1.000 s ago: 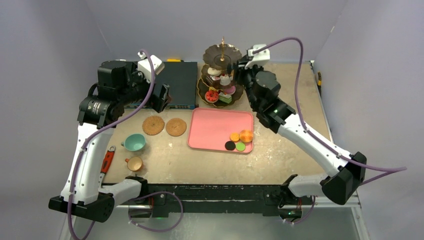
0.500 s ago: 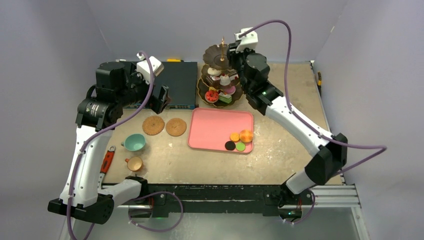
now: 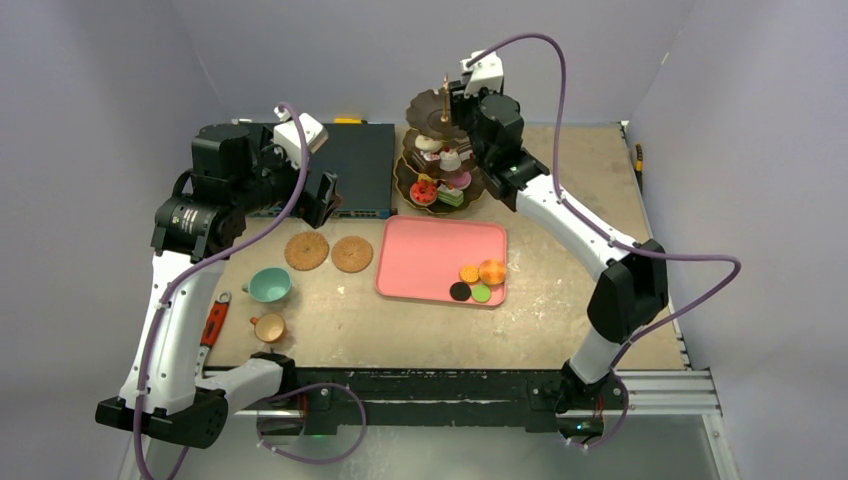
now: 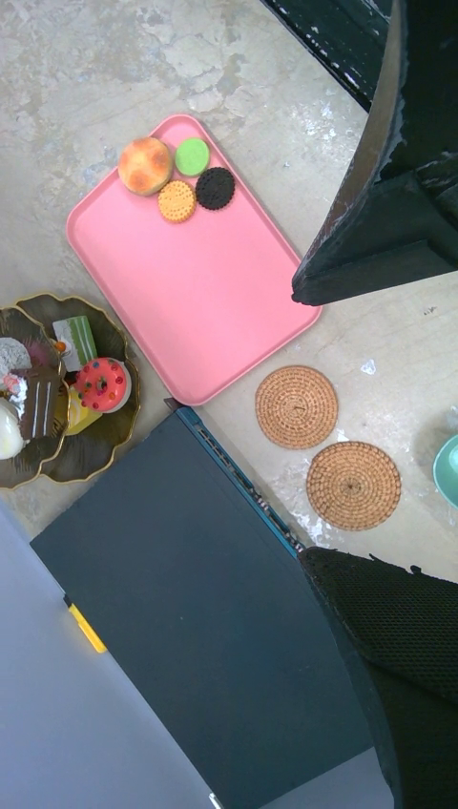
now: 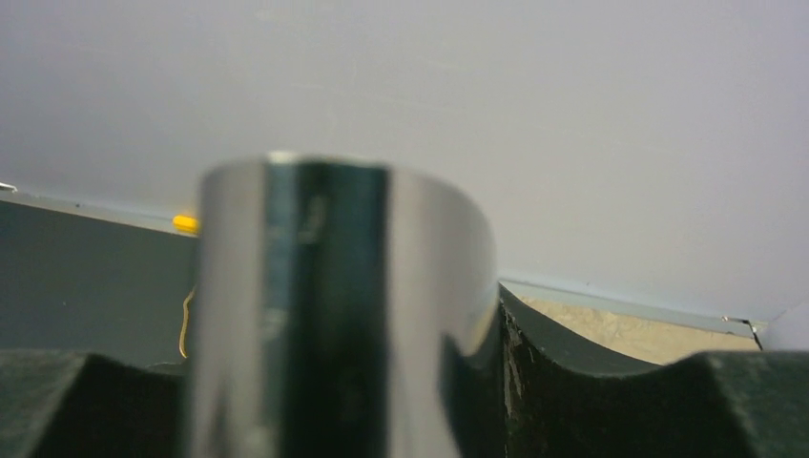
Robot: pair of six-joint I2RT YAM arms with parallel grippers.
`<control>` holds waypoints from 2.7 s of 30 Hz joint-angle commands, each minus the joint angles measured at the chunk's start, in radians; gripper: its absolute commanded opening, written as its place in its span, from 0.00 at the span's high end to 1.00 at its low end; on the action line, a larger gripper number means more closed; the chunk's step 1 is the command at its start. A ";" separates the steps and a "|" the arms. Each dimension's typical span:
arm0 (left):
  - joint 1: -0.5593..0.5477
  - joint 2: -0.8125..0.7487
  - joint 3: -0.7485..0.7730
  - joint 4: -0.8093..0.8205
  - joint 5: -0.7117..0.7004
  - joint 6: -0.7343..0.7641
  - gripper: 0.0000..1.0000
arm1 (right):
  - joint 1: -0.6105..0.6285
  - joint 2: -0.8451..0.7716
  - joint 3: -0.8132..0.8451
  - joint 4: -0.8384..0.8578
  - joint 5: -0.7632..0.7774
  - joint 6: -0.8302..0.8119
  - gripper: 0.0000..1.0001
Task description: Serve the afternoon tea
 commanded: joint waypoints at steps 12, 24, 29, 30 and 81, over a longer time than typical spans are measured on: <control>0.003 -0.023 0.003 0.017 0.004 0.012 0.01 | 0.001 -0.167 -0.074 0.072 -0.003 0.009 0.43; 0.004 -0.022 0.002 0.017 0.009 0.012 0.01 | 0.055 -0.486 -0.429 -0.156 -0.049 0.201 0.44; 0.005 -0.018 0.003 0.022 0.012 0.010 0.01 | 0.139 -0.551 -0.584 -0.224 -0.041 0.311 0.44; 0.004 -0.018 0.001 0.024 0.012 0.008 0.01 | 0.163 -0.559 -0.608 -0.230 -0.025 0.331 0.44; 0.004 0.005 0.027 0.014 0.019 0.015 0.01 | 0.338 -0.386 -0.819 -0.213 0.227 0.501 0.45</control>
